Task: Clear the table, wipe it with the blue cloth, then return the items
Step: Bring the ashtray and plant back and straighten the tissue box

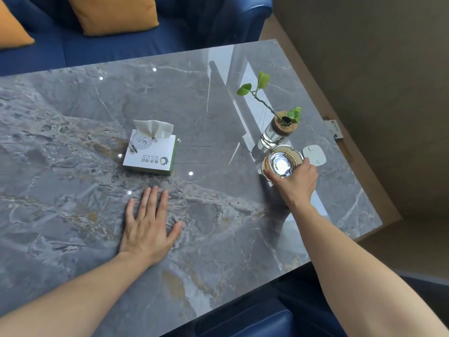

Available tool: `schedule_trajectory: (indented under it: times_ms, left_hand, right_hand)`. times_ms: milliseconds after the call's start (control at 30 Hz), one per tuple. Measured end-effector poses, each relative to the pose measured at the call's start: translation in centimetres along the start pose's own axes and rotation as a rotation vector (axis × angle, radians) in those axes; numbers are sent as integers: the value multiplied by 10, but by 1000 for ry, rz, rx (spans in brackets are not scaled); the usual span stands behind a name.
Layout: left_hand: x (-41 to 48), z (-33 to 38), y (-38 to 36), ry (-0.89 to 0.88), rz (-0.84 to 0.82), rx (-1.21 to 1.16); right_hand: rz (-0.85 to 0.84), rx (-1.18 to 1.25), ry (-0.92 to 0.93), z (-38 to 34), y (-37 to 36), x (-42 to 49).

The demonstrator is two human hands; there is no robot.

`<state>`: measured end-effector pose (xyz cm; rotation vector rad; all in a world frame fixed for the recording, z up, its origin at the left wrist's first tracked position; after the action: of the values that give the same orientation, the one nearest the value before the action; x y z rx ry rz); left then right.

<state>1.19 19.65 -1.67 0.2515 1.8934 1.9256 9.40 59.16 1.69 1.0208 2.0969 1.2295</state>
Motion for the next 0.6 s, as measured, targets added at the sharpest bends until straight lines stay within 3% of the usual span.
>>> schedule_trajectory:
  times_ms: [333,600]
  left_hand:
    - [1,0,-1,-5,-8,-6]
    - [3,2,1,-1,-35,-24]
  right_hand:
    - [12,202,98,2,0,-12]
    - [-60,173,214,-22,-15,-49]
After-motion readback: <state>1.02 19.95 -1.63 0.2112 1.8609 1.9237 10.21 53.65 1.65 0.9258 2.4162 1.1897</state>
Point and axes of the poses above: each hand's wrist, its own x-axis towards the middle knuckle, its own y-axis out of the back of the hand, z = x × y, the point moved 5 cm from there along x, towards the middle knuckle, and after that the axes turned 8 degrees about y, right-handed, at the moved point
